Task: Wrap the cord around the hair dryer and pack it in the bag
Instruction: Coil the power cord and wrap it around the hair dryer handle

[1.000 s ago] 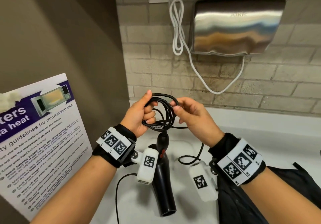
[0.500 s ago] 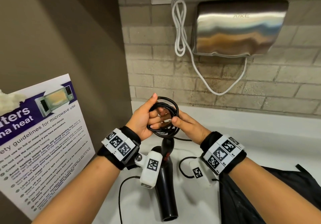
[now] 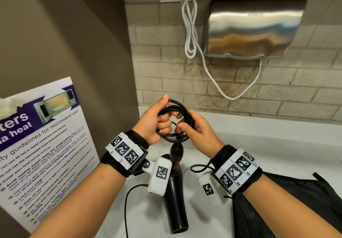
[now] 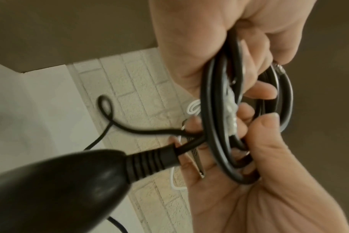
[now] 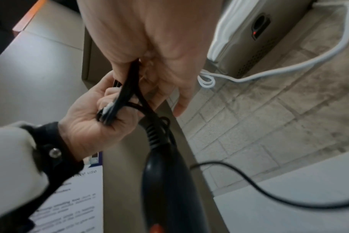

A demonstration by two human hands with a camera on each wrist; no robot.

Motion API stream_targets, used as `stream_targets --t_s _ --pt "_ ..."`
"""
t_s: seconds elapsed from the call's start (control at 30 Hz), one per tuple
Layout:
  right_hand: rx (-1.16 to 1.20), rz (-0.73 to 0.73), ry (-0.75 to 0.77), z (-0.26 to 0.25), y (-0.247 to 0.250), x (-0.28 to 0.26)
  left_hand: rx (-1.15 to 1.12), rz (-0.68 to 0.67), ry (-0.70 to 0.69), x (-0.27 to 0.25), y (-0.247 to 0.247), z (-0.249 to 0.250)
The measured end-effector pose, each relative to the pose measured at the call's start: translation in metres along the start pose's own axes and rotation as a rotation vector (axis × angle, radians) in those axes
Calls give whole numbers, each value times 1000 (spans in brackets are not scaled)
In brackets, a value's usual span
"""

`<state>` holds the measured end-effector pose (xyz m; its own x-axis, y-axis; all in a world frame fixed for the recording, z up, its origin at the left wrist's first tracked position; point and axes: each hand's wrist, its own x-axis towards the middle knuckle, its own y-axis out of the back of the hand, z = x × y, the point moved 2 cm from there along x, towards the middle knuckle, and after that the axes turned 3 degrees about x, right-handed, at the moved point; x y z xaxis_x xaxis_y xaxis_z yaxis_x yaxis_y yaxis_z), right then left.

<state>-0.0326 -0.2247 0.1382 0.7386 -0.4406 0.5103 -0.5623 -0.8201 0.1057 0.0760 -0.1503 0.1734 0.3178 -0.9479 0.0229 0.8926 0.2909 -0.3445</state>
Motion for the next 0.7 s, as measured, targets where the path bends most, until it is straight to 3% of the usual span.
stream_targets --t_s 0.27,0.5,0.7 --pt "-28 -154 30 0 7 -5 -28 5 31 -4 3 -1" --pt "-245 -61 -93 2 46 3 26 40 63 -7 10 -2" --pt "-378 -116 -145 -9 46 7 12 90 30 -3 5 -3"
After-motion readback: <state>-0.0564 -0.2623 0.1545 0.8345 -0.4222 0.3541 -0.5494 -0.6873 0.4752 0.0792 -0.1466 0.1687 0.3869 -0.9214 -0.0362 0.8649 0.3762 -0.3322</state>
